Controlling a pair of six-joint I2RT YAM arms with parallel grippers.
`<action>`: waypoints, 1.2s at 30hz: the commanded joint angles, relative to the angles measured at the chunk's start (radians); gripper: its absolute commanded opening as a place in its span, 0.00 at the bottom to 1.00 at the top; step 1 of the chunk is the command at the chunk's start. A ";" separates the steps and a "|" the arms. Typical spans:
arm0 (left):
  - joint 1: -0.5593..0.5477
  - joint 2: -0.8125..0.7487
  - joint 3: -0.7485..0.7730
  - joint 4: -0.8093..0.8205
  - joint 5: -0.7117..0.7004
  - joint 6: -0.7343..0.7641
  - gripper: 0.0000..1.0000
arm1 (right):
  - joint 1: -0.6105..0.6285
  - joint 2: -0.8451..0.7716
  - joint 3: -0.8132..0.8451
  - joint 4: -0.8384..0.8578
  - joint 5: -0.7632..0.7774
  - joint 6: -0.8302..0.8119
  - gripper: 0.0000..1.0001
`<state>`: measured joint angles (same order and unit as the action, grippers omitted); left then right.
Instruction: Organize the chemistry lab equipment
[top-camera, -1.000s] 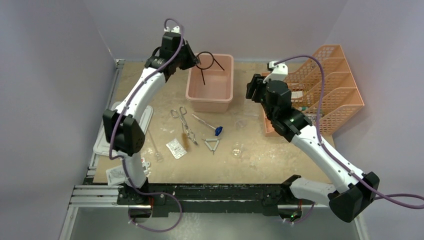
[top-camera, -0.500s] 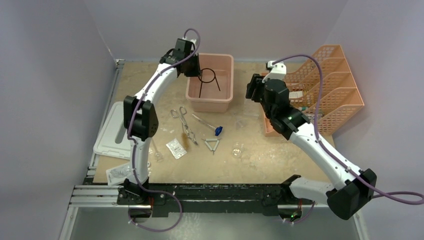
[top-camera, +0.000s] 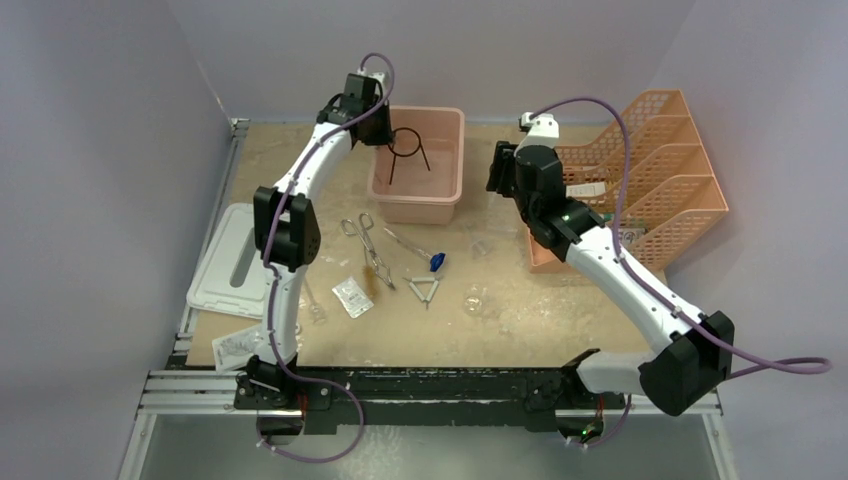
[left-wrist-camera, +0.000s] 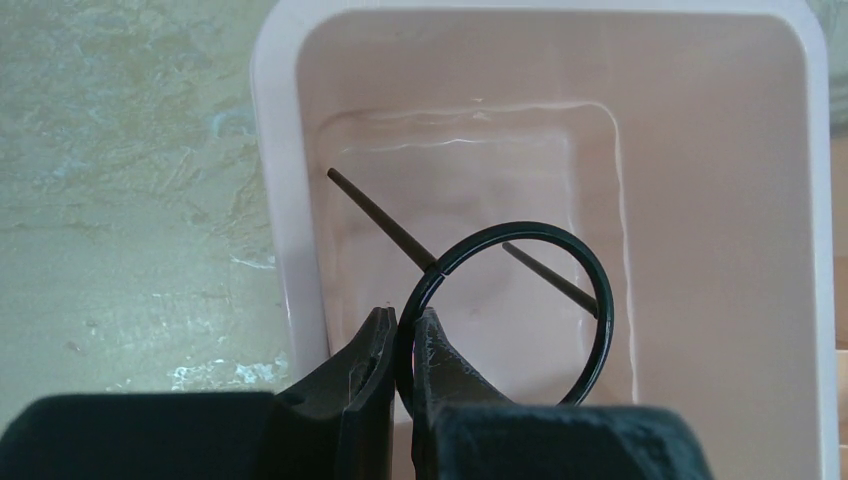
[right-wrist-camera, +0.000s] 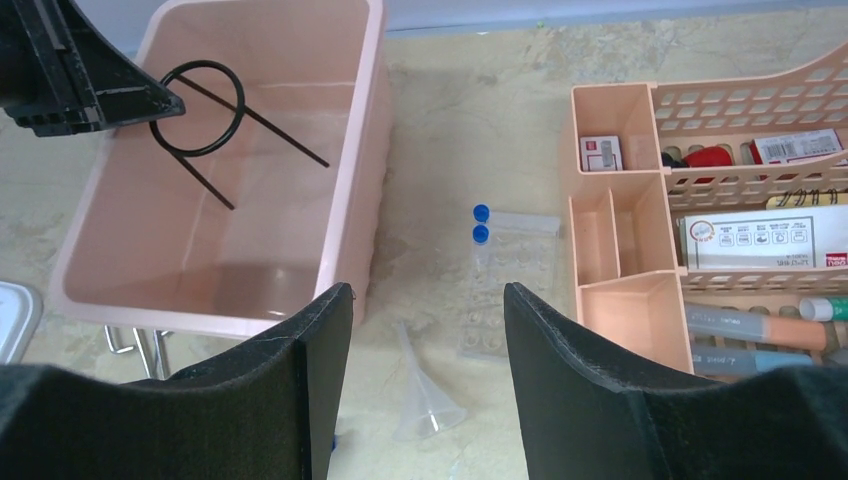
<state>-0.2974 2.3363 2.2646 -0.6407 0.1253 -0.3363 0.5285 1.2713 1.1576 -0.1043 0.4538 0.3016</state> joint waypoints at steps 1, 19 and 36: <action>0.009 0.001 0.066 0.075 -0.045 0.013 0.05 | -0.018 0.016 0.064 0.022 -0.007 -0.012 0.60; 0.019 -0.231 0.009 0.065 -0.107 -0.038 0.48 | -0.032 0.054 0.083 0.021 -0.128 -0.035 0.62; 0.106 -0.772 -0.736 0.036 -0.393 -0.200 0.75 | -0.029 0.072 0.078 0.006 -0.369 0.000 0.60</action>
<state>-0.2394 1.6424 1.6550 -0.6090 -0.2058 -0.4477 0.5018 1.3476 1.2137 -0.1360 0.1669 0.2867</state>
